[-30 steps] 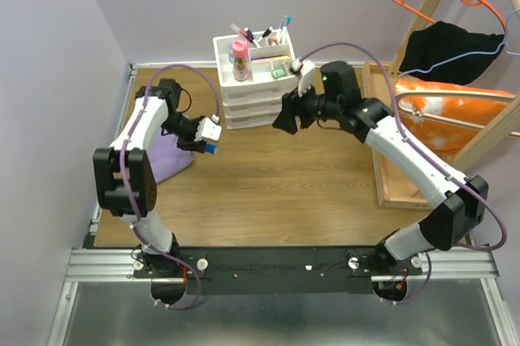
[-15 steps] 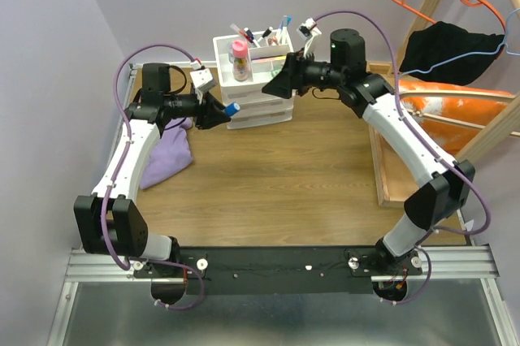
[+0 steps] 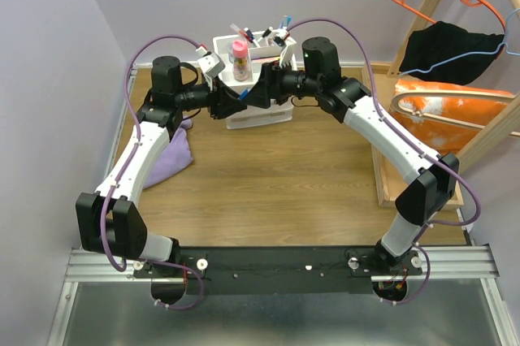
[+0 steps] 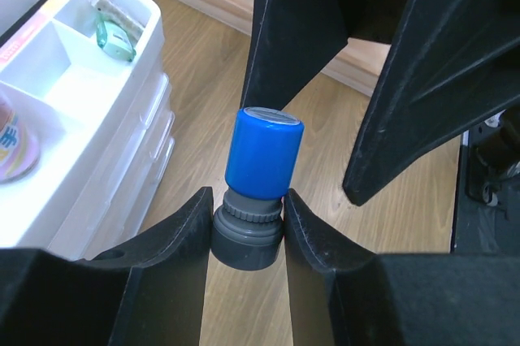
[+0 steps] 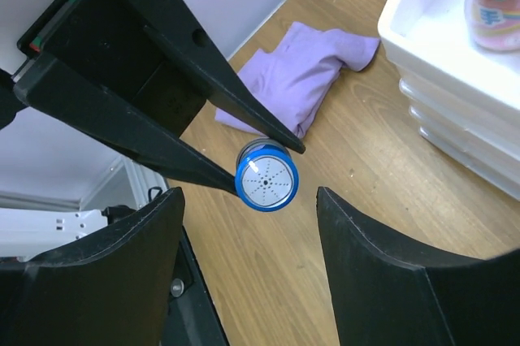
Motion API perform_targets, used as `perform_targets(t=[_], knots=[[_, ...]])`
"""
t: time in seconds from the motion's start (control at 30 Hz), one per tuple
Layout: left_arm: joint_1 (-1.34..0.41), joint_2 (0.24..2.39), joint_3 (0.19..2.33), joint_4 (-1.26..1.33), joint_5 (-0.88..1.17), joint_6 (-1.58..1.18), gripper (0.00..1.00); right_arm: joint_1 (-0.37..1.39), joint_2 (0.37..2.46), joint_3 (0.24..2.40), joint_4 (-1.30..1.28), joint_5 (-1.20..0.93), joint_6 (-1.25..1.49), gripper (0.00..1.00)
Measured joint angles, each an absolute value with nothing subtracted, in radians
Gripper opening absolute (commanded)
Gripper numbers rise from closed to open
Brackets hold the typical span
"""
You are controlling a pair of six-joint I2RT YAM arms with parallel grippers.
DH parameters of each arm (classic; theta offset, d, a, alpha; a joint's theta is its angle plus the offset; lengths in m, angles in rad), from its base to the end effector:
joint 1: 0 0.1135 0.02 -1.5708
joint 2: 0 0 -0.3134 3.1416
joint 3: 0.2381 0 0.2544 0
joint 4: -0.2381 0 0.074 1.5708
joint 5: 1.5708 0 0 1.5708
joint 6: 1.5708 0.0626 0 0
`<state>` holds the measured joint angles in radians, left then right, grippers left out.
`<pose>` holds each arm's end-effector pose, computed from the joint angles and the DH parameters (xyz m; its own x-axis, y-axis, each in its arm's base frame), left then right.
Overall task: Sort the stationery into containers
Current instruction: Pick up the stationery from the center of the board.
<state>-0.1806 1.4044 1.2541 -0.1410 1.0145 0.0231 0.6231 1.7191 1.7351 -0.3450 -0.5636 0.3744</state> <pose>0.3092 -0.1105 0.4141 -0.2618 0.0602 -0.9633 0.9014 0.3720 -0.2217 0.3318 0.2796 0.4464 -0.5748 -0.0323 -0.8177 -0.7453 0.4333 0.5068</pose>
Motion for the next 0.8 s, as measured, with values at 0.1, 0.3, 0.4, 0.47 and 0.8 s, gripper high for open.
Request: perform_targets(t=[0.1,0.3,0.4,0.47,0.8], knots=[[-0.187,1.404,1.254,-0.104,1.007,-0.022,0.26,0.623,1.727,1.746,-0.342,-0.549,0.376,0.73],[-0.197,1.404,1.254,-0.06,1.001,-0.072,0.26,0.623,1.736,1.746,-0.333,-0.517,0.388,0.72],[-0.197,1.407,1.254,-0.047,0.995,-0.093,0.26,0.623,1.736,1.745,-0.324,-0.509,0.395,0.71],[-0.197,1.407,1.253,-0.035,0.994,-0.103,0.26,0.623,1.736,1.746,-0.315,-0.509,0.401,0.7],[-0.197,1.407,1.244,-0.004,0.968,-0.123,0.26,0.622,1.747,1.746,-0.283,-0.51,0.431,0.63]])
